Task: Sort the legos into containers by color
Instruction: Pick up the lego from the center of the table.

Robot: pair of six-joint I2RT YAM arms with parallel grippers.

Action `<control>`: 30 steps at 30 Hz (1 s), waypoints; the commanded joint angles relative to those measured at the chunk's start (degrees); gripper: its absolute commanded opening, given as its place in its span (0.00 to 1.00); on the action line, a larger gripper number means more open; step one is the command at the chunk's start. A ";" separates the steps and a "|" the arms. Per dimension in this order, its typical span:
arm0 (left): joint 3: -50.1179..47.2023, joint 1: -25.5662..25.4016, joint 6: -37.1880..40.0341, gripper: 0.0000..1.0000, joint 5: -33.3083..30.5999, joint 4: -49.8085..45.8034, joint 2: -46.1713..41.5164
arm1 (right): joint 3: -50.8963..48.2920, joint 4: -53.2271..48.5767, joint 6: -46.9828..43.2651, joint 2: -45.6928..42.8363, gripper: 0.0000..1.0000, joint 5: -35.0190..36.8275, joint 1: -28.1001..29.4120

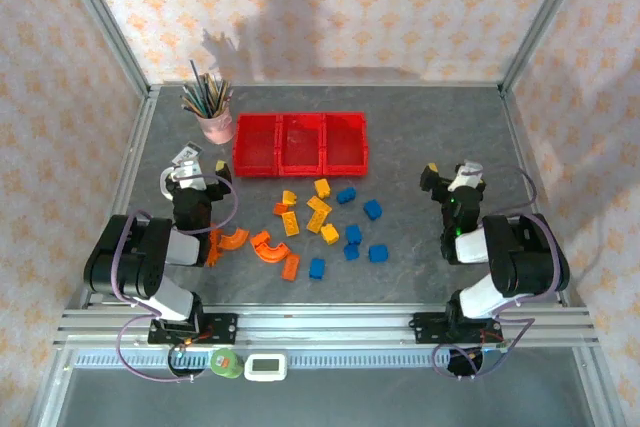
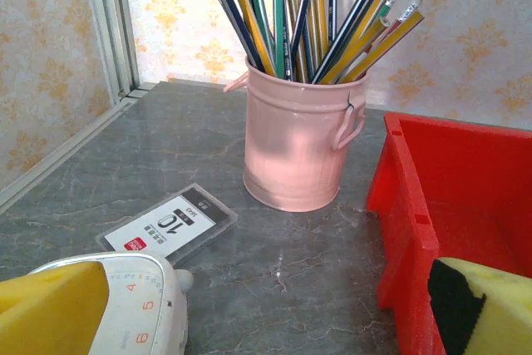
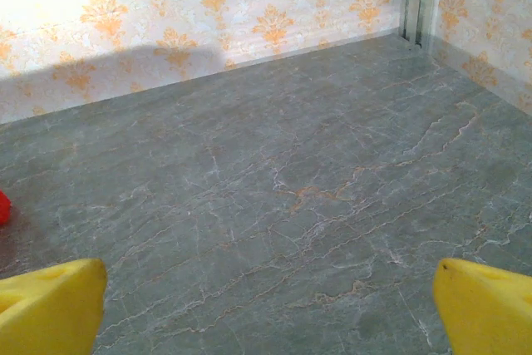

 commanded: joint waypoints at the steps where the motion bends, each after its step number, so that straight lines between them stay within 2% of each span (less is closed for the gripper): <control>1: -0.33 0.30 0.07 0.99 -0.97 2.99 0.10 | 0.67 1.98 -0.85 -0.42 1.00 -0.13 0.22; 30: -0.27 0.30 0.25 0.99 -0.25 2.64 0.10 | 0.63 2.05 -0.88 -0.40 1.00 -0.15 0.26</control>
